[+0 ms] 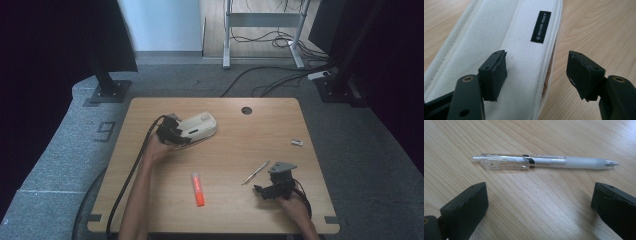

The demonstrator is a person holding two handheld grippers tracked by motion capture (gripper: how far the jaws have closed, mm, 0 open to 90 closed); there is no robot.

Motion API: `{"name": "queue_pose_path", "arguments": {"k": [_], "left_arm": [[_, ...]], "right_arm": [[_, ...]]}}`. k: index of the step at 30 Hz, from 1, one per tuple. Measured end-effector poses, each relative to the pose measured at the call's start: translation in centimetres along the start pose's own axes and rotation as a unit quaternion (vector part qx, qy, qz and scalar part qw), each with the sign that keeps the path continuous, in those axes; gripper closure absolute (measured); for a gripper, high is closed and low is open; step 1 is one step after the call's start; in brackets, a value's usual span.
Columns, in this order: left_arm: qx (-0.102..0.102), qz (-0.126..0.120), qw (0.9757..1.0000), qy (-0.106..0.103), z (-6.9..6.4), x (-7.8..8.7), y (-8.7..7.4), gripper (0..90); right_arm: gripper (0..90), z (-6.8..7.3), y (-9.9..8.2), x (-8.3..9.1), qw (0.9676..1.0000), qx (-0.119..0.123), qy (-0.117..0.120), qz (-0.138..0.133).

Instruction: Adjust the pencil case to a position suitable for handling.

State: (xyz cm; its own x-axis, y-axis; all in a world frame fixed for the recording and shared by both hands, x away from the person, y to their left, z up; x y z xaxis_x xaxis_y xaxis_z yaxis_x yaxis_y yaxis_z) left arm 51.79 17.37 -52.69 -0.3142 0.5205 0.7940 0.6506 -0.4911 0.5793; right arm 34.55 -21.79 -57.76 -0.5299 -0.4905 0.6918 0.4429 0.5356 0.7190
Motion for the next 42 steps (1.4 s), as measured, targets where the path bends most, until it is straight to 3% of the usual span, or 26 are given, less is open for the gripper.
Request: {"name": "queue_pose_path", "arguments": {"k": [5, 8, 11, 14, 16, 17, 25, 34, 42], "left_arm": [[0.0, -0.001, 1.0, -0.007, 0.0, 0.2, -0.5, 43.7], [0.008, -0.009, 0.9999, -0.01, -0.1, 0.2, -1.0, 44.6], [-0.003, -0.012, 0.9999, 0.001, -0.6, 0.1, -1.4, 44.6], [-0.023, -0.01, 0.9994, 0.026, -1.5, 0.1, -1.9, 44.3], [-0.025, -0.009, 0.9991, 0.033, -1.7, 0.1, -2.0, 45.0], [-0.029, -0.008, 0.9985, 0.046, -2.0, 0.1, -2.1, 46.5], [-0.029, -0.009, 0.9981, 0.055, -3.0, 0.5, -3.0, 55.1], [-0.02, -0.014, 0.9979, 0.061, -4.2, 1.1, -3.8, 63.8], [0.01, -0.038, 0.9983, 0.042, -4.4, 2.2, -4.6, 71.7]], "right_arm": [[0.5, 0.0, 0.0, 0.0, 1.0, 0.0, 0.0, 0.0], [0.5, 0.0, 0.0, 0.0, 1.0, 0.0, 0.0, 0.0], [0.5, 0.0, 0.0, 0.0, 1.0, 0.0, 0.0, 0.0], [0.4, 0.0, 0.0, 0.0, 1.0, 0.0, 0.0, 0.0], [0.4, 0.0, 0.0, 0.0, 1.0, 0.0, 0.0, 0.0], [0.5, 0.0, 0.0, 0.0, 1.0, 0.0, 0.0, 0.0], [0.5, 0.0, 0.0, 0.0, 1.0, 0.0, 0.0, 0.0], [0.4, 0.0, 0.0, 0.0, 1.0, 0.0, 0.0, 0.0], [0.5, 0.0, 0.0, 0.0, 1.0, 0.0, 0.0, 0.0]]}}
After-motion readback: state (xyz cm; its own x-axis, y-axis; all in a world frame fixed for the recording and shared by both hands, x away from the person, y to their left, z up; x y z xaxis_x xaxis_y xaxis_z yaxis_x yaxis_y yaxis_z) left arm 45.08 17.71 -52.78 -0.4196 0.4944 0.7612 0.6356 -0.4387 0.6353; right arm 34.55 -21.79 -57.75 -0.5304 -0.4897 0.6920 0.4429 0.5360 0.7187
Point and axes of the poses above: each handheld gripper's, and its own axes: x roughly backward along the jaws, y roughly out of its top, z roughly to its left, the point moved 3 cm from there along -x, roughly forward along the jaws, and after that the axes turned 6 degrees about x, right-handed, at the moved point
